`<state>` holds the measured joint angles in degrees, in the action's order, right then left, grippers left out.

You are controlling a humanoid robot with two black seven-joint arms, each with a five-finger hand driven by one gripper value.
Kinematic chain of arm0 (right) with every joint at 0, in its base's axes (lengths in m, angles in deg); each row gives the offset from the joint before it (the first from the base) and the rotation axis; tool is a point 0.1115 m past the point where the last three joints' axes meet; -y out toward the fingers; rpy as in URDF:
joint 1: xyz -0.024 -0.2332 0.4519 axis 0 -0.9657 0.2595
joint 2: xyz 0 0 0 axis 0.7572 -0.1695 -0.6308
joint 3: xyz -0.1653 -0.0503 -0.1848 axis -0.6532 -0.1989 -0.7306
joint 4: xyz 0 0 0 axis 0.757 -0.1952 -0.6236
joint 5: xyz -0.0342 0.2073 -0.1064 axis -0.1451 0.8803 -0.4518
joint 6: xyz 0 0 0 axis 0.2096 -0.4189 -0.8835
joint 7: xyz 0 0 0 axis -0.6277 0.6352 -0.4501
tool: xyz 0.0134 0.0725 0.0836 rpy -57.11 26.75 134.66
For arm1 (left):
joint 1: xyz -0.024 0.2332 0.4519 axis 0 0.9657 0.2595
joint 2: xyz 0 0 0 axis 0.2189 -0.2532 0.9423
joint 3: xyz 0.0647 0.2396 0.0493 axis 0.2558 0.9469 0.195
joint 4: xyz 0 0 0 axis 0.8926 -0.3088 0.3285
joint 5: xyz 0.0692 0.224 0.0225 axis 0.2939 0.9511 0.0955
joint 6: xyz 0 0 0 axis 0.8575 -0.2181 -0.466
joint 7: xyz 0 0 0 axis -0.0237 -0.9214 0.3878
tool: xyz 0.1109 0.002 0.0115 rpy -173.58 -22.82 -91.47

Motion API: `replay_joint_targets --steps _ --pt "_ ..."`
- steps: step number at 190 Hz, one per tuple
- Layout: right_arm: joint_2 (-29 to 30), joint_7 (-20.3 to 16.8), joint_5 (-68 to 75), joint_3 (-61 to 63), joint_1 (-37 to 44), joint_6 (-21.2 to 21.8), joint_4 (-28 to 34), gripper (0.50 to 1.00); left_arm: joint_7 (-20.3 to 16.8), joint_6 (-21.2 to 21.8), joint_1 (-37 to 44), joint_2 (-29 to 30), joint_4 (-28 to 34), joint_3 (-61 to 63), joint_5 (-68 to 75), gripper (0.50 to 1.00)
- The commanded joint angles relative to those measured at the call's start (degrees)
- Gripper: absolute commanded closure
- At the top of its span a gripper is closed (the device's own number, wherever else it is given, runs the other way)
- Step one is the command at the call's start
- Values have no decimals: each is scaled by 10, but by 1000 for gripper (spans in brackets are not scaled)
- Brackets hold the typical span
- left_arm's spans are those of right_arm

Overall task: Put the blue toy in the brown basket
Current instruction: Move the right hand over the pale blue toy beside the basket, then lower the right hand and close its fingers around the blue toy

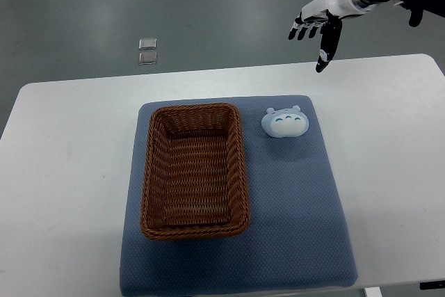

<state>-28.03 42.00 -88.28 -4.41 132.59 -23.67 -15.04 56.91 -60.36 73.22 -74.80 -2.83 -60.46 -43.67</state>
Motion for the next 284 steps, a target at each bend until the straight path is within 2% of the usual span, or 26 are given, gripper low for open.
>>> replay_joint_targets --steps 1,41,60,153,229,241,246,248,254,267,284 --pt "7 -5 12 -4 -8 -13 12 589 0 0 0 0 0 1 0 500" --pt "22 -3 6 -5 -51 -35 12 591 0 0 0 0 1 1 0 500" --pt "37 0 3 -6 -72 -66 12 591 0 0 0 0 1 1 0 500" --pt "88 11 -56 -7 -166 -144 -28 599 0 0 -1 0 1 2 0 500" --pt "125 16 -76 -6 -206 -180 -63 617 0 0 0 0 1 1 0 500" --pt "131 18 -81 -5 -212 -183 -69 642 0 0 0 0 1 2 0 500" --pt "131 19 -83 -6 -215 -183 -71 691 0 0 0 0 1 1 0 500" --pt "131 19 -83 -6 -215 -183 -71 691 0 0 0 0 1 1 0 500" --pt "133 20 -85 -6 -217 -184 -73 732 0 0 0 0 1 1 0 500" --pt "137 22 -96 -6 -218 -184 -79 844 0 0 0 0 1 1 0 500" --pt "135 25 -107 -5 -219 -183 -80 905 0 0 0 0 1 1 0 500"
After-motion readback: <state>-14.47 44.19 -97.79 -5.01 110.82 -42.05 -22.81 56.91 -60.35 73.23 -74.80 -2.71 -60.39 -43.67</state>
